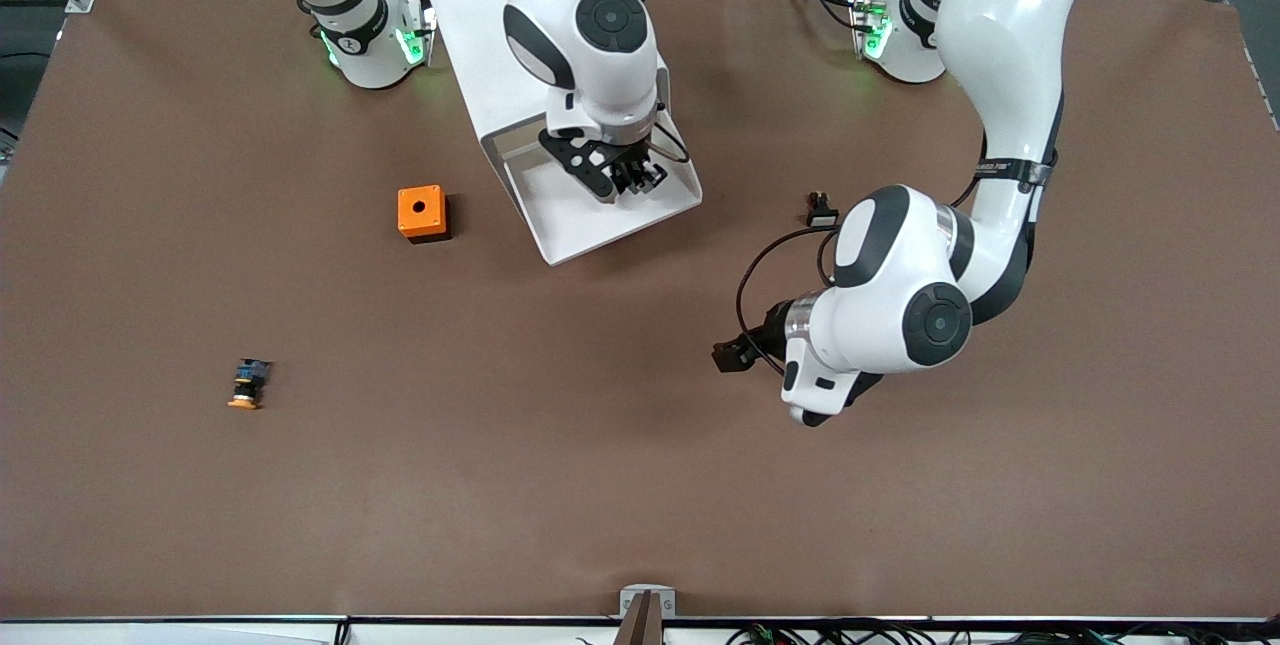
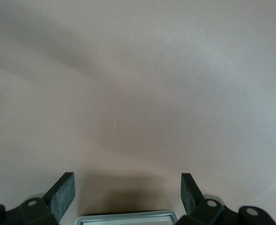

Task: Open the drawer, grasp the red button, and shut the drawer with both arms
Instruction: 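Lift the red button out with the right gripper while the left gripper nears the drawer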

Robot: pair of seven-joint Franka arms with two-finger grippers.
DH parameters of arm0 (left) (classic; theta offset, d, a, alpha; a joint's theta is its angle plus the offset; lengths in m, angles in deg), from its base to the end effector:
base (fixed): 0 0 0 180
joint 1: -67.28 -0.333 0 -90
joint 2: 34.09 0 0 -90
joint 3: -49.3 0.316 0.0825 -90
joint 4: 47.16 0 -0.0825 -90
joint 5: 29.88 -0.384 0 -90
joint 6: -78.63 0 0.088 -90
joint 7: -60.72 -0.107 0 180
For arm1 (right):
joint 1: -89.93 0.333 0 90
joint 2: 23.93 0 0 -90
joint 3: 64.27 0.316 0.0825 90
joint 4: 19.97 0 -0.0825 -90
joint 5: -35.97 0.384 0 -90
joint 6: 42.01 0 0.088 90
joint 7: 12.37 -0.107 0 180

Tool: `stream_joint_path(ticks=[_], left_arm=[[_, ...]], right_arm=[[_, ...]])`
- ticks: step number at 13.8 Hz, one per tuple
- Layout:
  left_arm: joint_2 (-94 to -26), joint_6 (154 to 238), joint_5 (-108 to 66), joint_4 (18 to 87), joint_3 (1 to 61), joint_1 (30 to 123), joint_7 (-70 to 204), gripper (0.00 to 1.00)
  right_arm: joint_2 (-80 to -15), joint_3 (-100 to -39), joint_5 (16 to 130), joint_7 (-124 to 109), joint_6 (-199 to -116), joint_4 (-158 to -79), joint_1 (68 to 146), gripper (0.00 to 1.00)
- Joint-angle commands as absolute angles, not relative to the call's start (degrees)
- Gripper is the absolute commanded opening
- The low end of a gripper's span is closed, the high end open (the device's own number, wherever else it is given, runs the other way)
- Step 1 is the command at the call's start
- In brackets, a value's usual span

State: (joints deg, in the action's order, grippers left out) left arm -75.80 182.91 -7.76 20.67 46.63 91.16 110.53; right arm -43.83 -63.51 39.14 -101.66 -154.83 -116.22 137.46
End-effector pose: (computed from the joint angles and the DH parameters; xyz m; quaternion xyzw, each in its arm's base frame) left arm 0.6537 -0.3506 0.3557 0.9448 0.2565 -0.1580 0.1289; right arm 0.4290 0.4855 0.3951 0.9317 -0.3609 -0.0361 0.0172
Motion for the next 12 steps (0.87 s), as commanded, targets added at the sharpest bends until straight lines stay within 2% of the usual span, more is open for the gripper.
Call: stream_joint_path(ticks=[1,4,8,12], left_arm=[[-75.05,183.40,-9.66,22.10,47.02,93.11,112.04,0.99],[-75.84,183.84,-9.84,22.63,47.20,95.65,114.85,0.99],[-75.75,190.07,-11.33,27.10,47.20,101.10,119.77,0.99],[-75.58,192.36,-13.44,30.62,47.20,106.46,124.86,0.99]], right_arm=[[-42.74,-63.04,39.22,-90.12,-150.65,-112.95,130.04,0.00],[-41.15,-63.12,39.22,-71.25,-148.81,-113.04,119.94,0.00],[-41.59,-63.39,38.78,-45.57,-148.09,-113.31,107.63,0.00],[-45.18,-63.48,37.73,-24.46,-154.14,-114.36,97.60,0.00]])
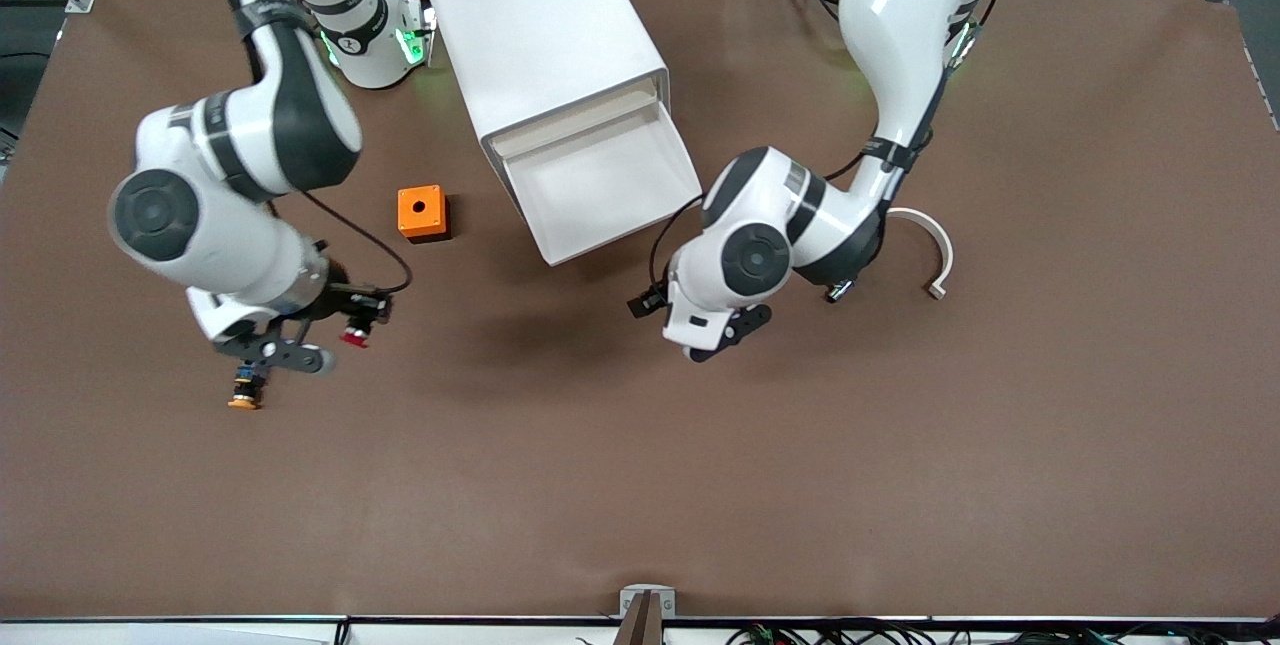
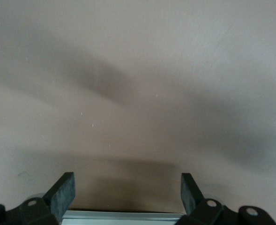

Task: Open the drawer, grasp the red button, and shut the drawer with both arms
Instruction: 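Lift the red button out with the right gripper while the left gripper nears the drawer, then push the drawer shut with the left gripper while the right gripper lowers the button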

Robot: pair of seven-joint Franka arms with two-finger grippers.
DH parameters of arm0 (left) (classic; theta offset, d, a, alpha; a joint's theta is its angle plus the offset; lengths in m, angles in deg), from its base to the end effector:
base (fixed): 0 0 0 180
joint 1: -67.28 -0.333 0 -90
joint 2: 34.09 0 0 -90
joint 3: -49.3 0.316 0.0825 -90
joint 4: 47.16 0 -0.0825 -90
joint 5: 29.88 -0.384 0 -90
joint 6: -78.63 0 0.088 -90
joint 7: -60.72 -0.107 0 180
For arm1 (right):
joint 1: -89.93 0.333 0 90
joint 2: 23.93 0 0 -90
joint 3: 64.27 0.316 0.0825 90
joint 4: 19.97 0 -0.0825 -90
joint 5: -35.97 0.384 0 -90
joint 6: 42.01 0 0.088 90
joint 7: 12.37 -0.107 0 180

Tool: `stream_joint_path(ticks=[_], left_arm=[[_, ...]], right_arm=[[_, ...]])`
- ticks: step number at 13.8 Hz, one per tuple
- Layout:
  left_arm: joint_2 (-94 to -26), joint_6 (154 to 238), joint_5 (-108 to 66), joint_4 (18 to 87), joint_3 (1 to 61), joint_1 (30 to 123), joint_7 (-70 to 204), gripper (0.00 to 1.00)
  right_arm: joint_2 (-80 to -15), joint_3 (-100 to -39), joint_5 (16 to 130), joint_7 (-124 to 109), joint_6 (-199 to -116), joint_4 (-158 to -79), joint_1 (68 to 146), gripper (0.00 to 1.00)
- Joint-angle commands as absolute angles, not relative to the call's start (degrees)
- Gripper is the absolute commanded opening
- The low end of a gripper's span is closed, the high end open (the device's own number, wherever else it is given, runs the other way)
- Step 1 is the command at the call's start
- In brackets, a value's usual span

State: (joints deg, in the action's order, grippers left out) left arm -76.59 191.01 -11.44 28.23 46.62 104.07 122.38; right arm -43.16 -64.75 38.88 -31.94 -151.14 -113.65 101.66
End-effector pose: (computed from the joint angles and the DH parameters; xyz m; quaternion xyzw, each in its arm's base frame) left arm 0.5564 -0.4750 0.2926 0.9506 0.2611 -0.1543 0.0657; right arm 0.6353 0.1307 0.4182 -0.9959 0.0814 0.0377 0.0128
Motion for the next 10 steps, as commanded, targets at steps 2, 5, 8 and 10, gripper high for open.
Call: stream_joint_path(ticks=[2,5,8,10], left_arm=[[-75.58,192.36,-13.44,30.72,47.28,108.66,126.98,0.99],[-75.32,192.28,-13.53,30.72,47.28,111.74,130.40,0.99],[-75.23,192.01,-13.70,30.72,47.20,114.20,132.86,0.99],[-75.31,192.01,-13.70,30.72,47.20,115.87,134.19,0.99]], right_arm=[[-48.25,-63.48,35.72,-18.03,-158.00,-114.53,94.26,0.00],[-52.56,-63.48,34.47,-10.29,-163.11,-114.71,89.25,0.00],[-56.52,-63.39,34.56,-6.05,-167.51,-114.71,86.07,0.01],[-58.81,-63.39,34.82,-5.61,-169.97,-114.71,84.93,0.01]])
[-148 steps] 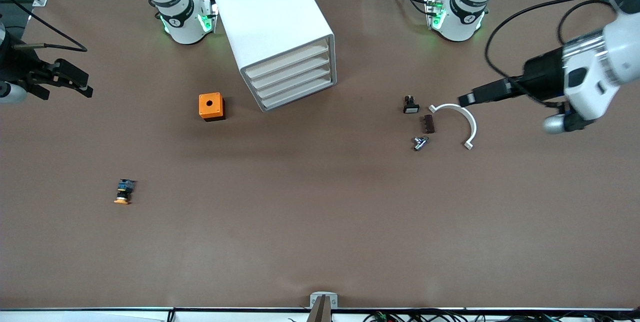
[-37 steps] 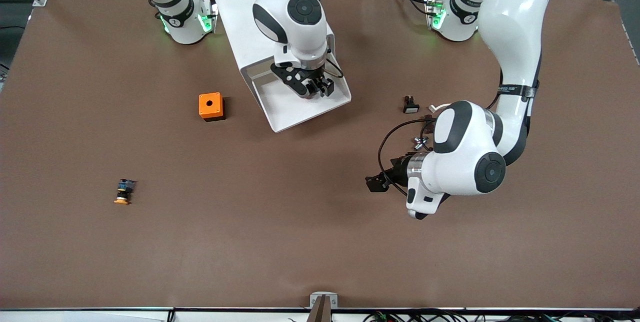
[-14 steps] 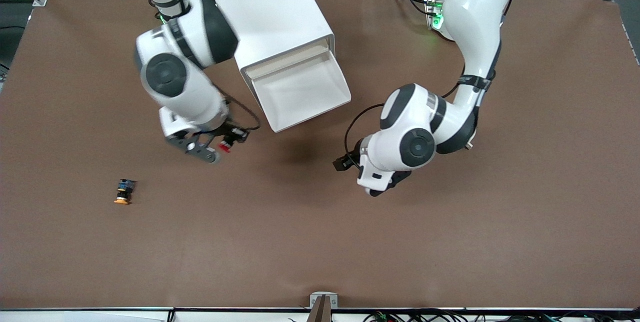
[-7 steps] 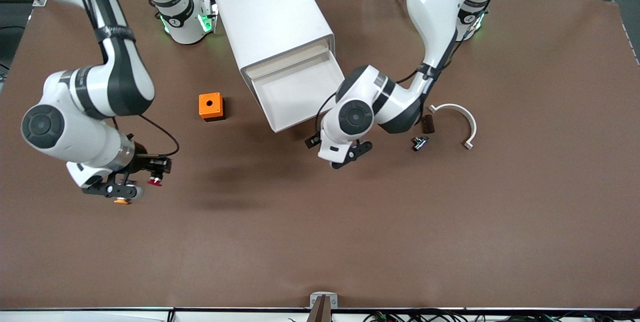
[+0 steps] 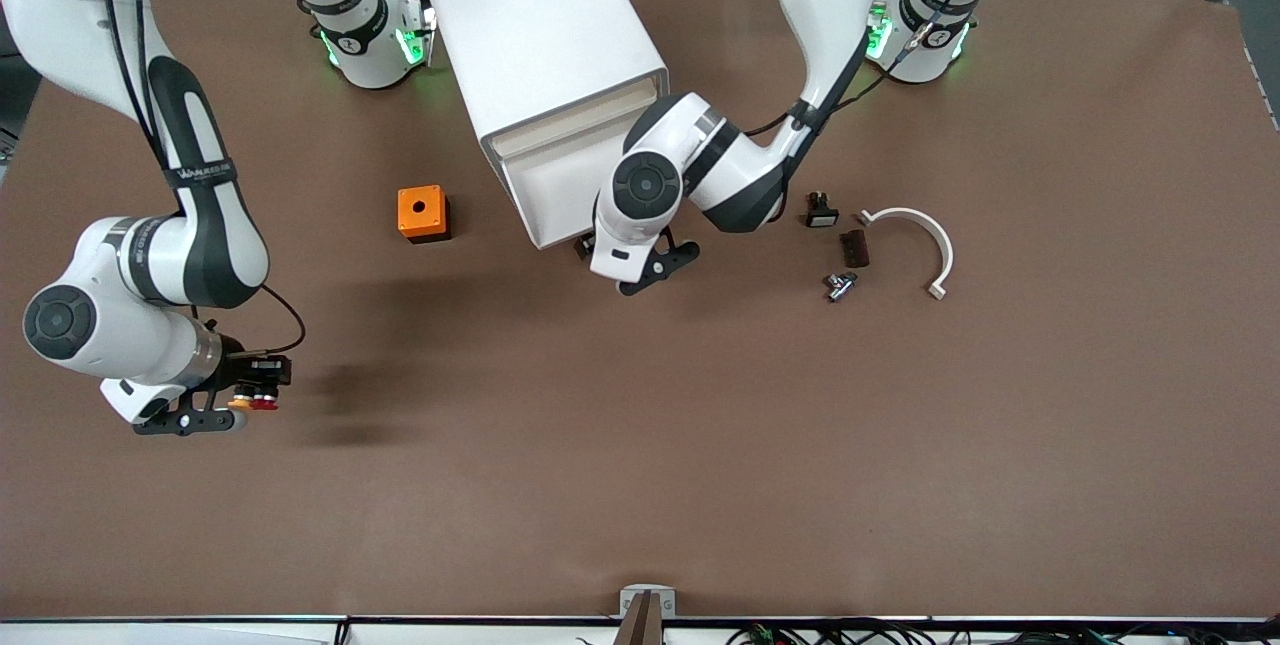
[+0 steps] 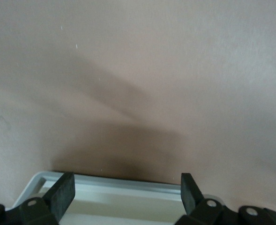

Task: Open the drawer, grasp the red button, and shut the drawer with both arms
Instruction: 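Push the drawer shut with the left gripper while the right gripper lowers the button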

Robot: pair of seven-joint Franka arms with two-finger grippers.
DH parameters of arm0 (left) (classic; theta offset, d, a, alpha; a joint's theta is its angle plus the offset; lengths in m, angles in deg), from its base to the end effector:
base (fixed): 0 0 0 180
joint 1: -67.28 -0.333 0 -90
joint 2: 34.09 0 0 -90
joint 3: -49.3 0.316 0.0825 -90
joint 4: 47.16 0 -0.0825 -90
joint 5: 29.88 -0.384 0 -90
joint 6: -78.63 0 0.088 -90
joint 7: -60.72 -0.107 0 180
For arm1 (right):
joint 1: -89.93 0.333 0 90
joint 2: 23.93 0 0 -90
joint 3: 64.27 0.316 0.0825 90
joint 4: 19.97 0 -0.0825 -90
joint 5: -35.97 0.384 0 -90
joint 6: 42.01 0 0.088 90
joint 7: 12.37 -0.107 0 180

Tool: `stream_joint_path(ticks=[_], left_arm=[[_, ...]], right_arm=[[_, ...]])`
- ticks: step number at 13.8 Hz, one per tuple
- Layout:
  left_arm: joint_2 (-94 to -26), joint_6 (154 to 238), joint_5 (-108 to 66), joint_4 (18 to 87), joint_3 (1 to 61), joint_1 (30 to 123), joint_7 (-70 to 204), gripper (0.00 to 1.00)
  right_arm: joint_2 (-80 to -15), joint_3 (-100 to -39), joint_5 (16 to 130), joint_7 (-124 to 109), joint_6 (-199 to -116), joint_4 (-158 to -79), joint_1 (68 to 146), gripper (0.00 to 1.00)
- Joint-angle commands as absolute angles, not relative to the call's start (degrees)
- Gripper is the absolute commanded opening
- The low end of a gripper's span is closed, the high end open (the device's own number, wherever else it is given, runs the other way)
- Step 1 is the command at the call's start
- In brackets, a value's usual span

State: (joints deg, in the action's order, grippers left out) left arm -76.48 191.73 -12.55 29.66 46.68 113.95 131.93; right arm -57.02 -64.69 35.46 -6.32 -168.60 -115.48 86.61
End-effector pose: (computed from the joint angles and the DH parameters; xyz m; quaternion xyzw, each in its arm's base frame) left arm 0.4653 -0.5590 0.2831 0.9530 0.2573 -0.1570 0.0292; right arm 0.6760 -0.0439 0.2676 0.9996 0.0234 -0.0179 0.0040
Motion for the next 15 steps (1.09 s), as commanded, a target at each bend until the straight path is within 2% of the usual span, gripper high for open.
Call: stream_joint_path(ticks=[1,10,15], left_arm=[[-75.31,192.01,-13.70,30.63,47.11,116.84,134.89,0.99],[-76.19,191.48,-12.74,30.63,46.23,122.38,139.37,0.99],[-76.63,191.48,-8.61,30.45,45.26,122.38,138.68,0.99]], right_arm=[[-59.77,-63.30,35.09,-5.61,-170.59,-114.71,84.66,0.01],[-62.24,-63.12,35.44,-6.48,-172.53,-115.24,85.19,0.01],[-62.77,-63.04,36.67,-6.49,-175.59,-117.34,85.19,0.01]])
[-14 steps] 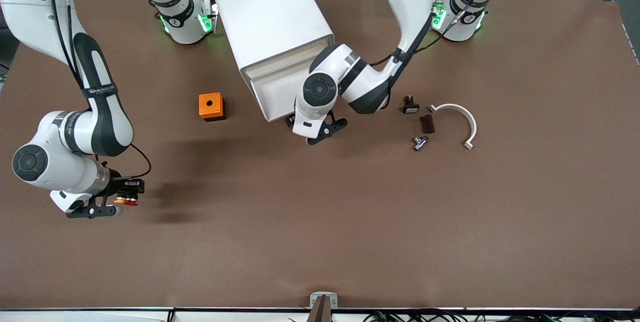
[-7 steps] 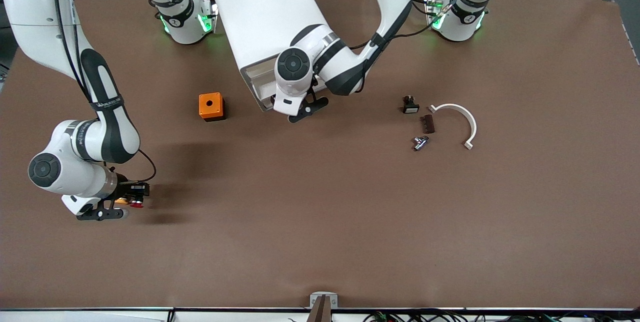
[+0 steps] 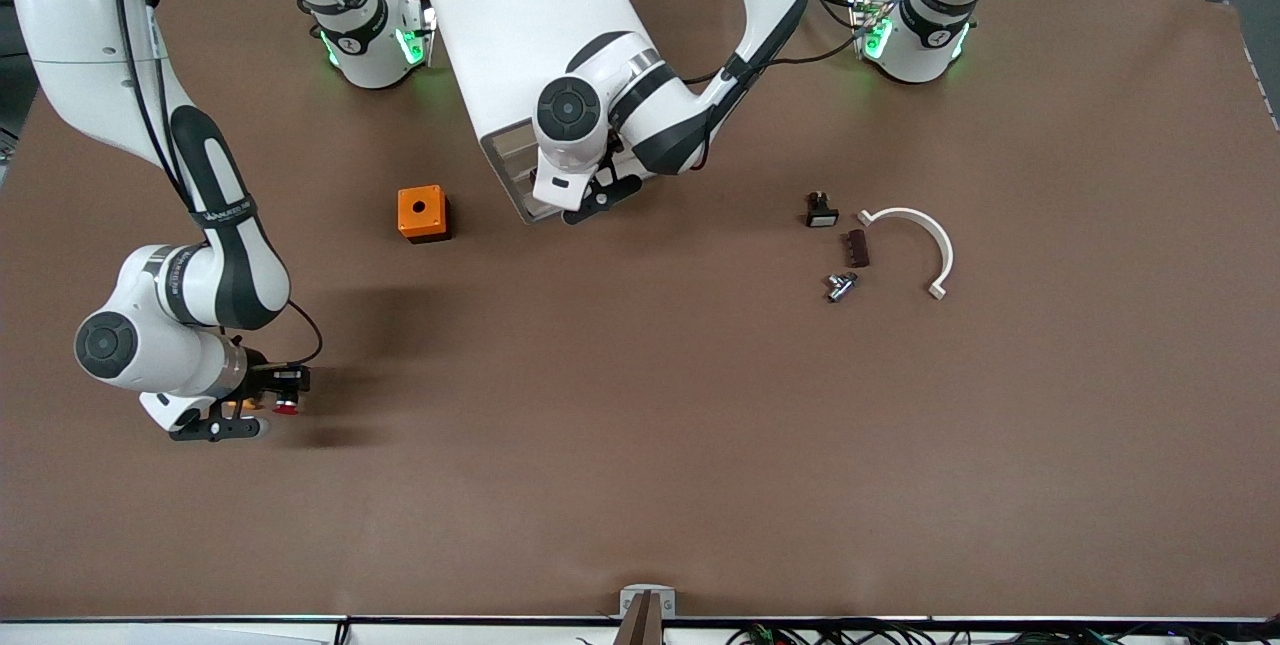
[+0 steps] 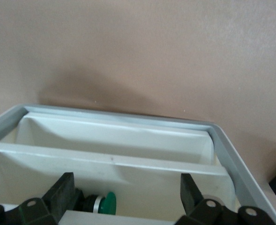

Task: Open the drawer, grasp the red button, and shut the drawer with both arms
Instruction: 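Draw the left arm back while the right gripper holds the button beside the yellow button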

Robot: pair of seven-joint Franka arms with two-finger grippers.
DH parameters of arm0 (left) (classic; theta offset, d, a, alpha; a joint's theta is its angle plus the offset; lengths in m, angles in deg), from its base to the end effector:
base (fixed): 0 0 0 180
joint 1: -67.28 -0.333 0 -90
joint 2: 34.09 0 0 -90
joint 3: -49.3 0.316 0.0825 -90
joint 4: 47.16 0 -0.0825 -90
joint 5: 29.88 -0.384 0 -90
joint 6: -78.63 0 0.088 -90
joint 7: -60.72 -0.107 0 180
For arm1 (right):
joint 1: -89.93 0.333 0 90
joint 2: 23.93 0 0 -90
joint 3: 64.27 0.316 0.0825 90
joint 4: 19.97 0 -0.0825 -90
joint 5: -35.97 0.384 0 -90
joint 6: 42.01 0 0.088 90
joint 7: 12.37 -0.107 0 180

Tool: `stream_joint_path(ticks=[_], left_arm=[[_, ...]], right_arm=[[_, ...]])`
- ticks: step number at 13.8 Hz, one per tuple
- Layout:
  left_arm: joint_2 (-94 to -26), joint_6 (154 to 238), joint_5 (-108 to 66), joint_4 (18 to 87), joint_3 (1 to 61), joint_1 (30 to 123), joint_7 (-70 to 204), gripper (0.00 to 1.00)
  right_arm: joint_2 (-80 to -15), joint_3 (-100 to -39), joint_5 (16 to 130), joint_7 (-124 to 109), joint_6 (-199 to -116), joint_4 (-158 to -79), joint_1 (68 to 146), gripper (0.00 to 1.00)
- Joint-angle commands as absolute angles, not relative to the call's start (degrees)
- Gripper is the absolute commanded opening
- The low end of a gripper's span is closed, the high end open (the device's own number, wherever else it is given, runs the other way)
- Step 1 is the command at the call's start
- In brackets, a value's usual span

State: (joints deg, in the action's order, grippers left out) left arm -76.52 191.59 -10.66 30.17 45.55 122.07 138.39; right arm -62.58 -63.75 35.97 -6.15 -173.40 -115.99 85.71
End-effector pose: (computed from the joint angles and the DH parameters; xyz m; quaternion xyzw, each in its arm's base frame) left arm 0.3690 -0.6244 0.2798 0.9530 0.2429 -0.1811 0.0102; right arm 0.6732 -0.0441 0.2051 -0.9994 -0.0211 0.0283 0.0053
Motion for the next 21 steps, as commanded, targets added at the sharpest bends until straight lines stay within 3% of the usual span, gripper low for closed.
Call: stream_joint_path(ticks=[1,7,11,14,15,16,17,21], left_arm=[[-76.72,191.48,-8.61,30.45,45.26,122.56,138.59,0.99],[-76.28,191.57,-9.31,29.93,46.14,121.77,137.80,0.99],[-75.05,191.48,-9.48,28.17,47.28,116.60,137.09,0.99],[-69.18,191.40,-12.90,28.34,47.28,113.25,136.39,0.99],[-66.81,189.83,-13.35,28.52,47.28,112.37,136.13,0.99],[-65.22,186.51,-13.44,28.34,47.28,110.54,134.74,0.99],[-63.47,183.86,-13.35,28.34,47.20,108.86,132.63,0.99],[-57.66,171.56,-13.18,28.69,47.02,102.36,122.88,0.99]], right_arm=[[-62.77,-63.12,36.67,-6.49,-176.74,-117.87,85.27,0.01],[-62.86,-63.04,36.67,-8.86,-176.75,-118.58,86.24,0.01],[-62.86,-63.12,36.67,-8.86,-176.75,-118.58,86.24,0.02],[-62.86,-63.12,36.67,-8.86,-176.75,-118.58,86.15,0.03],[-62.86,-63.04,36.67,-8.77,-176.75,-118.58,86.07,0.13],[-62.86,-63.12,36.58,-8.77,-176.75,-118.58,86.07,0.59],[-62.86,-63.12,36.58,-8.77,-176.57,-118.49,86.07,0.99],[-62.16,-63.12,36.50,-8.16,-176.22,-117.61,86.07,1.00]])
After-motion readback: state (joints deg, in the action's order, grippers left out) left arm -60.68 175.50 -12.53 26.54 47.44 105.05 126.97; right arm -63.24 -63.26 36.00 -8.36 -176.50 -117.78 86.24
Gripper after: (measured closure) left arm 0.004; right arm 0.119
